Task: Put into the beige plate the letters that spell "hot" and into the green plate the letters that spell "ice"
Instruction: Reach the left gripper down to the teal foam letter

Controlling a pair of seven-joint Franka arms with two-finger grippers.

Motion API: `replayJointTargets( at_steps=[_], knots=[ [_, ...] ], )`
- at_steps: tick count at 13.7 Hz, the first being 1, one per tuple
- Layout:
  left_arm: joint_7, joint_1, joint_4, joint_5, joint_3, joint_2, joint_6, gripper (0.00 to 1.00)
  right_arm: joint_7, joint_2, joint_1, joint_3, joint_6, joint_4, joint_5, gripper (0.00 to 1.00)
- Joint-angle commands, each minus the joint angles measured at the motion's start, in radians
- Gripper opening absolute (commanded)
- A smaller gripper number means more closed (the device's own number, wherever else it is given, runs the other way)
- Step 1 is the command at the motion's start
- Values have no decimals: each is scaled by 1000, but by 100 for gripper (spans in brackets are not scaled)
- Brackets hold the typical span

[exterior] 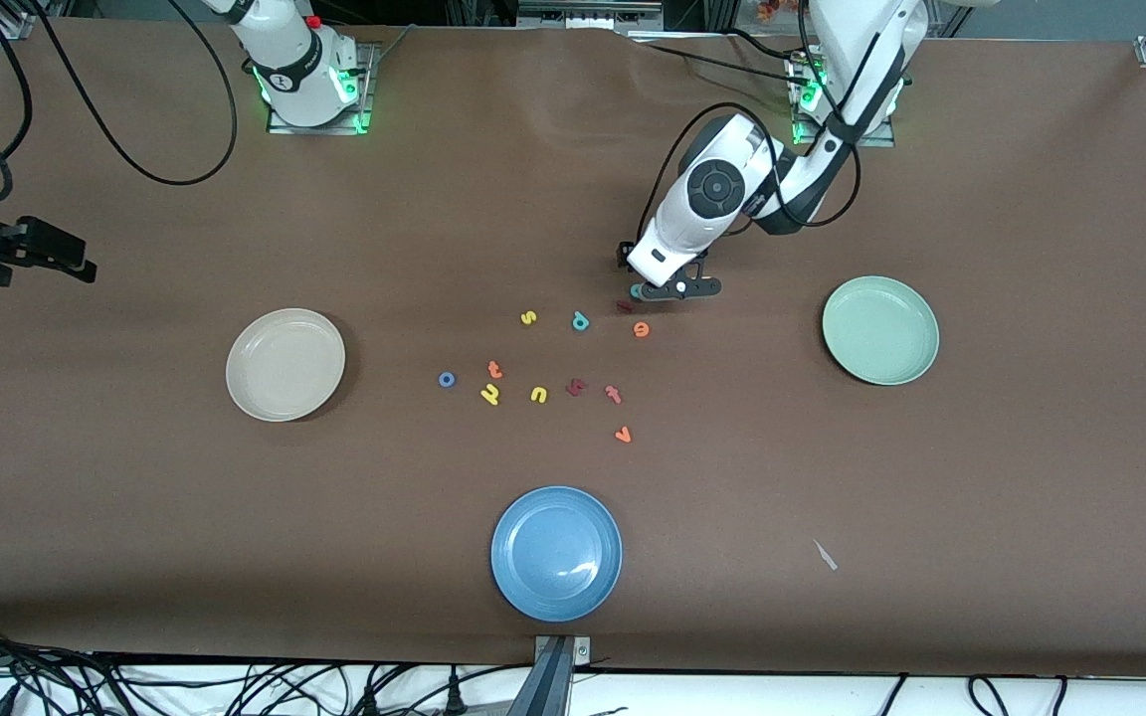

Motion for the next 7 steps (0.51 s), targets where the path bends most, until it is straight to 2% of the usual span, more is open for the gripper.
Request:
replayJointTargets(
  at_steps=[1,4,7],
  knots=[
    [-57,-10,36,60,12,37,20,77,-7,12,41,-1,-27,-2,20,100],
    [-60,-13,58,60,13,68,22,72,-7,37,84,-1,-31,3,11,100],
    [-61,-15,70,62,15,76,22,69,33,106,150,-1,10,15,24,100]
  ],
)
